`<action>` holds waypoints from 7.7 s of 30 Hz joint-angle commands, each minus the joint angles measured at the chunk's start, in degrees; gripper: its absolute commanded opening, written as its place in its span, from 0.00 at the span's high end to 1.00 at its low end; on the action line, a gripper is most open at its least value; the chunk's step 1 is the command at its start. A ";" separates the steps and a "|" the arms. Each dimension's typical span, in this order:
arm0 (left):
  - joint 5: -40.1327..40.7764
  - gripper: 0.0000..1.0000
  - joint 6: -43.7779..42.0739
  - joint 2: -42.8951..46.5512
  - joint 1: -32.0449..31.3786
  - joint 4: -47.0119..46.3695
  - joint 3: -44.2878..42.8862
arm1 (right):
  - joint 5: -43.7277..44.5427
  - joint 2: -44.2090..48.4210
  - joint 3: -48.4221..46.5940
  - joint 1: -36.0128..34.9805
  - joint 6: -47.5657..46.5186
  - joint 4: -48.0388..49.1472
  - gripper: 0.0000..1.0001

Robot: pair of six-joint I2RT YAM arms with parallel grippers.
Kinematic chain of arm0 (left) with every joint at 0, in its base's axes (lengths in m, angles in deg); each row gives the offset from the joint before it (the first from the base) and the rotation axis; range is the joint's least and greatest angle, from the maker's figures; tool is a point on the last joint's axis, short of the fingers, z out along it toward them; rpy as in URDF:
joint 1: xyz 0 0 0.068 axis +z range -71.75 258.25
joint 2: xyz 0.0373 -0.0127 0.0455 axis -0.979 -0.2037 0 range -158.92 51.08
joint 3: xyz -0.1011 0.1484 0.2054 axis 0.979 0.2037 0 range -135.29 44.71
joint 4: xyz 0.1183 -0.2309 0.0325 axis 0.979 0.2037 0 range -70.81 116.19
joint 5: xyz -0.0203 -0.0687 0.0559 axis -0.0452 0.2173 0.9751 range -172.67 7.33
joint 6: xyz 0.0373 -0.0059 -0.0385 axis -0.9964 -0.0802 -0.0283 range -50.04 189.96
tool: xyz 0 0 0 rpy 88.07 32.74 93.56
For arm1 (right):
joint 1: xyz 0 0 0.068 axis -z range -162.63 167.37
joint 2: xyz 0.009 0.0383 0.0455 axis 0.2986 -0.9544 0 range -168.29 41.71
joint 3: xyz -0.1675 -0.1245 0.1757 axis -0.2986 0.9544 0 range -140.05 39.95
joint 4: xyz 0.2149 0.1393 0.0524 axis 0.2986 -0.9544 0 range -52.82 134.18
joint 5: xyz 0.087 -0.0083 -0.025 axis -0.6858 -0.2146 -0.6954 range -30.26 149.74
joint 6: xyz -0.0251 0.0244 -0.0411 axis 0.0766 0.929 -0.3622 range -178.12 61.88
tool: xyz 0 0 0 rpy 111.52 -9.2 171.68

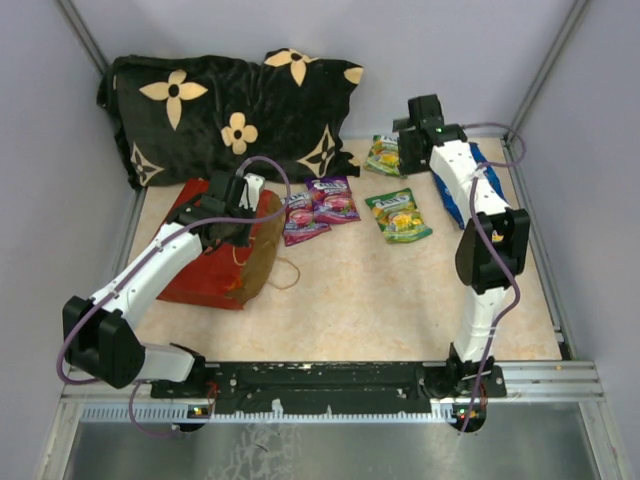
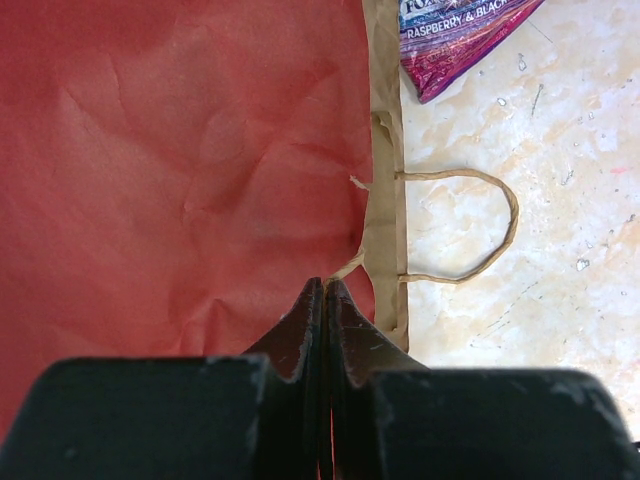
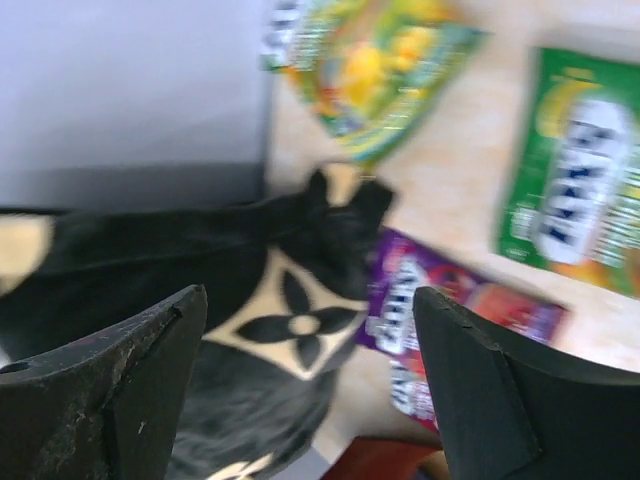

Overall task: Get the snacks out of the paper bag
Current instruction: Adjust the snack at the center of the board, then take out the snack from the paper bag, then place the snack at the center of the board.

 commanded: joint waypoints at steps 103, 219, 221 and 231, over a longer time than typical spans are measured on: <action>-11.21 0.95 1.65 3.18 0.20 -8.66 5.72 | -7.62 13.84 29.67 0.06 -82.81 50.55 0.01; 4.57 0.99 2.01 18.04 -0.24 -12.51 8.99 | -32.78 28.47 33.86 -24.68 -97.34 6.35 1.00; 4.24 0.99 1.95 17.93 -0.25 -12.45 8.66 | -31.60 23.76 33.09 -22.09 -93.92 12.48 1.00; 5.63 0.99 2.47 19.79 -0.26 -10.17 6.07 | -25.78 7.69 17.32 -21.18 -86.35 27.48 0.34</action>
